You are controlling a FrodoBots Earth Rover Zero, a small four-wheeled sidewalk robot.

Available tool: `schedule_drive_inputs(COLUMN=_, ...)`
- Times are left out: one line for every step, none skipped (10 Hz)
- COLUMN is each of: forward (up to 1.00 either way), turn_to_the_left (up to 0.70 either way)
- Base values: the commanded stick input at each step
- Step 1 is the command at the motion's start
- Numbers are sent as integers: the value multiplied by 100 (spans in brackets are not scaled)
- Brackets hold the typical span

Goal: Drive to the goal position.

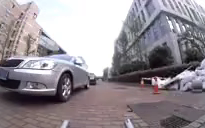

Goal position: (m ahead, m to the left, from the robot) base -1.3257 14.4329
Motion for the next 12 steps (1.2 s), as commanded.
schedule_drive_inputs(forward=-70, turn_to_the_left=0)
schedule_drive_inputs(forward=-70, turn_to_the_left=0)
schedule_drive_inputs(forward=-70, turn_to_the_left=0)
schedule_drive_inputs(forward=-70, turn_to_the_left=0)
schedule_drive_inputs(forward=-70, turn_to_the_left=0)
schedule_drive_inputs(forward=-70, turn_to_the_left=0)
schedule_drive_inputs(forward=-70, turn_to_the_left=0)
schedule_drive_inputs(forward=-70, turn_to_the_left=0)
schedule_drive_inputs(forward=-70, turn_to_the_left=0)
schedule_drive_inputs(forward=-70, turn_to_the_left=0)
schedule_drive_inputs(forward=-70, turn_to_the_left=0)
schedule_drive_inputs(forward=-70, turn_to_the_left=0)
